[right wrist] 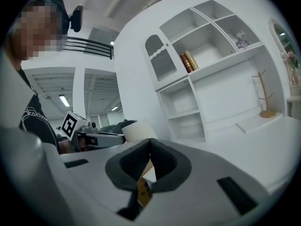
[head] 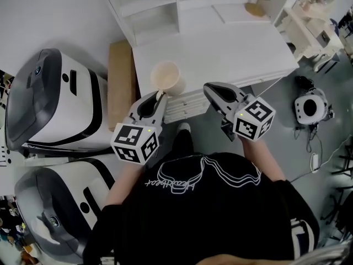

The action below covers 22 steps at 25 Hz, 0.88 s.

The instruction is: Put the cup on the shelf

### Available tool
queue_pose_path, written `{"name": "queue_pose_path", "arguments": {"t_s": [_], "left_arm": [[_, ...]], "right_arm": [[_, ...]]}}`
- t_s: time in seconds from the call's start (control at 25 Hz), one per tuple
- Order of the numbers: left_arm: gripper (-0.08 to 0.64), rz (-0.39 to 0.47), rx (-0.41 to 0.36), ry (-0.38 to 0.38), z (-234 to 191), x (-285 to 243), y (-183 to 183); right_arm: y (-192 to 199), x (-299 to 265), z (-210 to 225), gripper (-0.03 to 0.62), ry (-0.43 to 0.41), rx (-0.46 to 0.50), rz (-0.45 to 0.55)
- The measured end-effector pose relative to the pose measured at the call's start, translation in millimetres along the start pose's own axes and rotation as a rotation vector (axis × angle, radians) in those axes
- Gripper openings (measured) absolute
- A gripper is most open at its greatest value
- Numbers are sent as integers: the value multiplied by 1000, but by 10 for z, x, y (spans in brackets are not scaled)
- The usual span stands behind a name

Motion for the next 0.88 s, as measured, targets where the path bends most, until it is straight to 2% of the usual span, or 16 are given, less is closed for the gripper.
{"name": "queue_pose_path", "arguments": {"t_s": [0.64, 0.88], "left_arm": [[51, -35, 32, 19, -1013, -1040, -100], [51, -58, 16, 12, -1403, -1347, -56]], "right_arm": [[-125, -1066, 902, 6, 56, -13, -41], [-63, -1463, 1119, 6, 57, -18, -69]]}}
Point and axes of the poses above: the fingertips, and each gripper's own axes: x backward along the fingers, z to its right, y out of its underside, the point moved 2 cm from there along x, backward along the fingers, and after that the axes turned 14 degrees about z, right-handed, at the moved point
